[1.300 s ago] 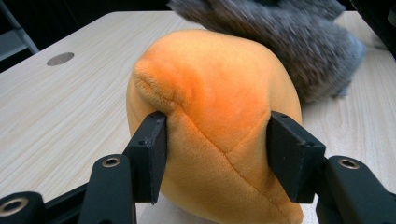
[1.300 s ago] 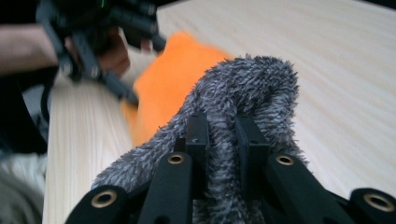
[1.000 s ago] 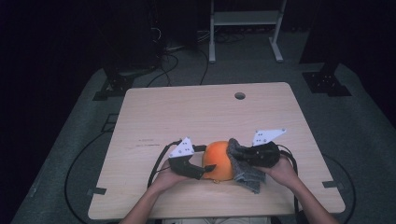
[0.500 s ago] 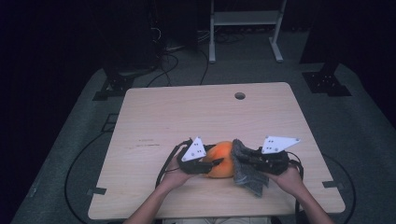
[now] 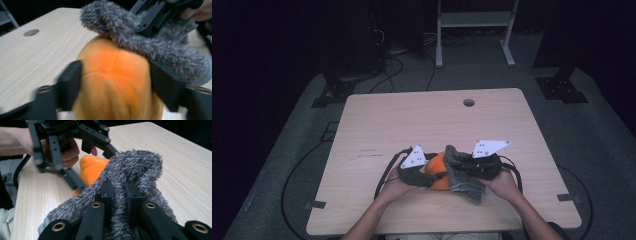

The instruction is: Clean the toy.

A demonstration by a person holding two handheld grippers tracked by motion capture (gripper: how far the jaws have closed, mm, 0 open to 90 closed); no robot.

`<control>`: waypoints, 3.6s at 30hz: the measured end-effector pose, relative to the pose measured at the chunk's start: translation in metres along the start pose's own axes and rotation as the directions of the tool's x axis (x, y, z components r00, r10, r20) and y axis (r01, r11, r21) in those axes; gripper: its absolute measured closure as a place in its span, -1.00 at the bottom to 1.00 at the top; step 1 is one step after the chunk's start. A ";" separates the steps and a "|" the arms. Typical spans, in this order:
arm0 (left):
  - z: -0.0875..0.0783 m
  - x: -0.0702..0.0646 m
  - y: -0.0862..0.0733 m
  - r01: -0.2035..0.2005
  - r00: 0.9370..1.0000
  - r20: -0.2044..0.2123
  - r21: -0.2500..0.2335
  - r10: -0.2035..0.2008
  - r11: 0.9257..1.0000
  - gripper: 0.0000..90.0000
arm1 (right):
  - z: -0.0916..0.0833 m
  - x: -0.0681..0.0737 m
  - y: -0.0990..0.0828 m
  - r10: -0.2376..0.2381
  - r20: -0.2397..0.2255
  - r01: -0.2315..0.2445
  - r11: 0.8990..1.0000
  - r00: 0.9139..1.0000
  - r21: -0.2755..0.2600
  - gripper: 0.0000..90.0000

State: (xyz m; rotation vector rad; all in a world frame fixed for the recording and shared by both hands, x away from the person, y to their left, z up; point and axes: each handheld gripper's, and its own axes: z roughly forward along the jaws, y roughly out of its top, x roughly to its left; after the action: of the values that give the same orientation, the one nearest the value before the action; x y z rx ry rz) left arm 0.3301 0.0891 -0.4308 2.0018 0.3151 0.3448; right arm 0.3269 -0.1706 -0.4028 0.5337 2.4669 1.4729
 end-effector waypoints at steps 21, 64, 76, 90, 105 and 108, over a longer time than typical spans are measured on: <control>-0.008 0.002 -0.012 0.001 1.000 0.026 -0.007 -0.001 1.000 -0.04 | -0.033 -0.020 -0.038 0.134 -0.014 -0.134 0.991 0.991 0.020 0.76; 0.012 -0.012 0.011 -0.199 0.980 -0.019 -0.024 0.198 0.980 -0.01 | -0.043 -0.011 -0.018 0.103 -0.065 -0.106 0.993 0.993 -0.045 0.74; 0.007 0.001 -0.001 0.017 0.999 0.030 -0.032 -0.016 0.999 -0.22 | -0.024 -0.011 -0.028 0.108 -0.056 -0.107 0.994 0.993 0.013 0.75; 0.006 -0.003 -0.002 -0.026 0.998 0.049 -0.030 0.028 0.999 -0.17 | -0.047 -0.021 -0.050 0.153 -0.067 -0.152 0.988 0.986 0.016 0.74; 0.003 0.004 -0.003 0.091 0.994 0.061 -0.017 -0.090 0.996 -0.57 | -0.031 -0.019 -0.052 0.147 -0.064 -0.143 0.988 0.987 0.063 0.74; 0.002 0.005 -0.003 0.092 0.994 0.066 -0.021 -0.090 0.996 -0.45 | -0.035 -0.019 -0.062 0.154 -0.042 -0.148 0.981 0.987 0.124 0.74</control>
State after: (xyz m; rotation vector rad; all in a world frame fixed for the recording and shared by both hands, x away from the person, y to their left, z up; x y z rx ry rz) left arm 0.3348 0.0908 -0.4340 1.9639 0.3584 0.2246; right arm 0.3191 -0.2331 -0.4413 0.7297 2.6198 1.4130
